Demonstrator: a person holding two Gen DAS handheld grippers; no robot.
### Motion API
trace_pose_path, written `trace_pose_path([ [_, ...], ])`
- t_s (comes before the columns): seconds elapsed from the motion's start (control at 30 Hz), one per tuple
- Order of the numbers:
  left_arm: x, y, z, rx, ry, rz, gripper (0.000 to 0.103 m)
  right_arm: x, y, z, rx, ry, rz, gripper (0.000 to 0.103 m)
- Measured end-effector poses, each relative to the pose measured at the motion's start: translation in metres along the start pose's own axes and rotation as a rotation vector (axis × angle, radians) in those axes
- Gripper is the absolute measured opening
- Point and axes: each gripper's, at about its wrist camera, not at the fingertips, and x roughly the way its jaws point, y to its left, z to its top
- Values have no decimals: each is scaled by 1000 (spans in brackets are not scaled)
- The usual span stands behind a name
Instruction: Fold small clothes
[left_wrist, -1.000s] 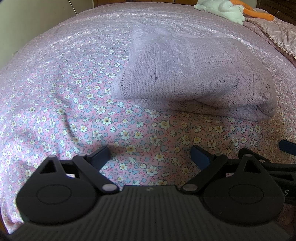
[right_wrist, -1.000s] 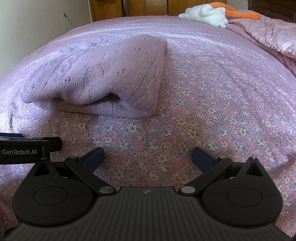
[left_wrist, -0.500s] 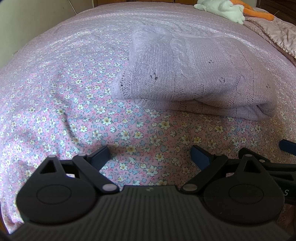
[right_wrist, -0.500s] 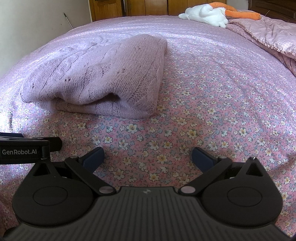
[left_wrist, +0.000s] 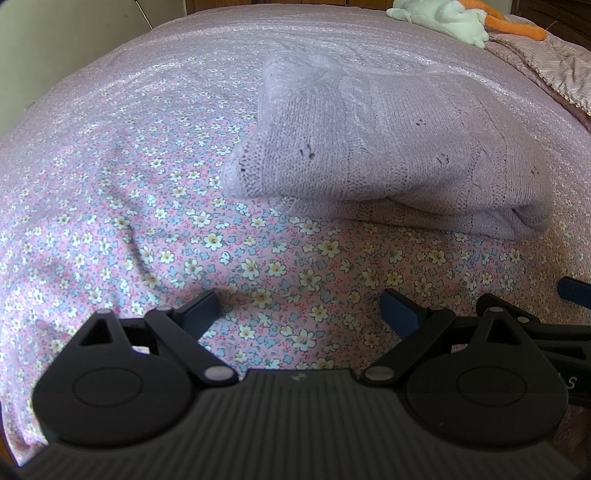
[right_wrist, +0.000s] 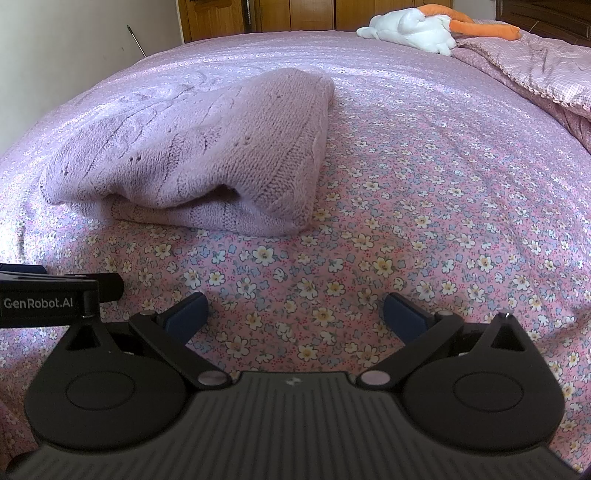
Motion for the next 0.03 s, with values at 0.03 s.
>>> trace_pose_path([
  [0.03, 0, 0, 0, 0, 0, 0, 96, 0, 0, 0, 0, 0, 0, 103],
])
